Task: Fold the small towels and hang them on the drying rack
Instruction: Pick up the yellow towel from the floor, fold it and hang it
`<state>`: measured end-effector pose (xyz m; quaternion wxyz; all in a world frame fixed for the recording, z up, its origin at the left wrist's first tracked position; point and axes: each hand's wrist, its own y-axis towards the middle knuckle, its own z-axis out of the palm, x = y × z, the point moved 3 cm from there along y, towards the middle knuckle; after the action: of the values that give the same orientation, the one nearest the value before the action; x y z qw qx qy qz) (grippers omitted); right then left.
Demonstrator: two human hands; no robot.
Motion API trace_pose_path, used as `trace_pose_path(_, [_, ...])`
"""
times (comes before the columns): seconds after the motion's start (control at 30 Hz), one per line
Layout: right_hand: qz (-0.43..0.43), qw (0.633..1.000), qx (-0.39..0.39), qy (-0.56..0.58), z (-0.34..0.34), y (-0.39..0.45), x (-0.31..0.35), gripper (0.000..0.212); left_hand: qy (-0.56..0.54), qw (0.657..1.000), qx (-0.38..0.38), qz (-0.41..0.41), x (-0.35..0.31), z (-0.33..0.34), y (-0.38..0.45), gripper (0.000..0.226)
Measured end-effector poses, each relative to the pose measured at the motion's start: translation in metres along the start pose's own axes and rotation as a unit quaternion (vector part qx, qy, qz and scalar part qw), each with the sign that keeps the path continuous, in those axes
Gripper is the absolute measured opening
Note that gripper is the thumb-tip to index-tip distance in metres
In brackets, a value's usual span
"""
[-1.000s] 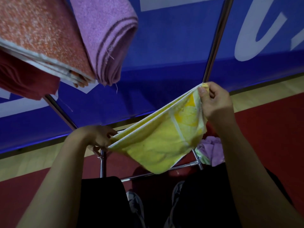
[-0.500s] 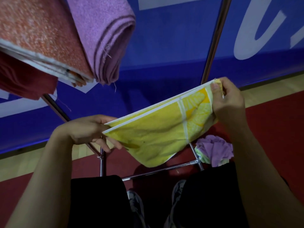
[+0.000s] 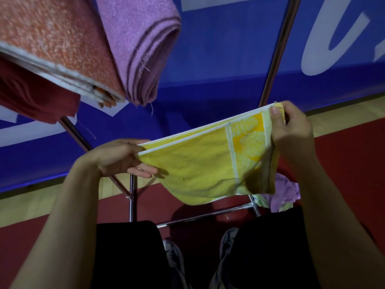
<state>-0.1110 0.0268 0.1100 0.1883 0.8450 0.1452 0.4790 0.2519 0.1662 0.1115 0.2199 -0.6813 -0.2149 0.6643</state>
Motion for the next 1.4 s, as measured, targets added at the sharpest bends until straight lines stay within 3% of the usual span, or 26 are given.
trace_pose_path(0.1, [0.0,1.0,0.0,0.002,-0.002,0.0,-0.001,0.024,0.022,0.999,-0.035,-0.001,-0.001,-0.003,-0.001,0.028])
trace_pose_path(0.23, [0.003,1.0,0.015,-0.023,-0.001,0.001,-0.002,0.024,0.008,1.0,-0.021,-0.018,0.001,-0.002,0.0,0.031])
trace_pose_path(0.37, [-0.005,0.999,0.041,-0.027,0.004,0.0,-0.003,0.022,-0.003,0.997,-0.075,-0.036,0.003,-0.005,0.003,0.029])
trace_pose_path(0.5, [-0.004,1.0,0.025,-0.019,0.0,0.001,-0.004,0.024,0.02,0.997,-0.063,-0.026,0.001,-0.001,0.001,0.033])
trace_pose_path(0.57, [0.004,0.999,0.033,-0.016,-0.003,0.001,-0.004,0.023,0.033,0.998,-0.042,-0.021,0.0,-0.001,0.0,0.045])
trace_pose_path(0.67, [0.055,0.995,0.069,-0.04,-0.001,0.001,-0.009,0.022,0.071,0.996,0.051,-0.023,0.003,-0.004,-0.002,0.077])
trace_pose_path(0.77, [0.107,0.988,0.112,0.009,0.001,-0.001,-0.008,0.032,0.151,0.986,0.072,-0.008,0.004,-0.006,-0.006,0.034])
trace_pose_path(0.83, [0.189,0.958,0.123,0.178,0.0,-0.003,-0.004,0.036,0.157,0.986,0.06,0.021,0.002,-0.008,-0.006,0.031])
trace_pose_path(0.9, [0.302,0.895,0.121,0.306,0.005,0.003,-0.018,0.039,0.089,0.993,0.036,0.072,-0.002,-0.008,-0.001,0.034])
trace_pose_path(0.97, [0.397,0.855,0.143,0.302,0.024,0.007,-0.049,0.082,-0.051,0.995,0.017,0.081,0.002,-0.011,0.012,0.066])
trace_pose_path(1.0, [0.421,0.849,0.174,0.269,0.038,0.006,-0.069,0.108,-0.094,0.993,0.037,0.052,0.008,-0.006,0.02,0.08])
trace_pose_path(1.03, [0.433,0.843,0.212,0.238,0.053,0.001,-0.076,0.118,-0.088,0.993,0.073,0.011,0.015,0.003,0.024,0.09])
trace_pose_path(1.07, [0.435,0.83,0.275,0.215,0.061,-0.011,-0.063,0.11,-0.045,0.993,0.106,-0.021,0.023,0.013,0.026,0.09])
trace_pose_path(1.1, [0.425,0.833,0.304,0.181,0.064,-0.02,-0.039,0.088,0.004,0.992,0.125,-0.032,0.027,0.02,0.025,0.078])
trace_pose_path(1.17, [0.374,0.854,0.325,0.157,0.061,-0.025,-0.014,0.044,0.048,0.995,0.086,0.002,0.022,0.016,0.027,0.046])
trace_pose_path(1.2, [0.365,0.86,0.308,0.182,0.058,-0.02,-0.015,0.033,0.022,0.998,0.058,0.022,0.018,0.008,0.03,0.051])
trace_pose_path(1.27, [0.399,0.832,0.257,0.289,0.056,-0.01,-0.018,0.04,-0.069,0.996,0.036,0.05,0.013,-0.007,0.032,0.089])
trace_pose_path(1.33, [0.444,0.779,0.254,0.362,0.054,-0.006,-0.023,0.07,-0.101,0.994,0.023,0.046,0.014,-0.013,0.032,0.098])
trace_pose_path(1.4, [0.441,0.783,0.279,0.339,0.059,-0.012,-0.03,0.083,-0.049,0.999,-0.007,0.018,0.02,-0.011,0.029,0.103])
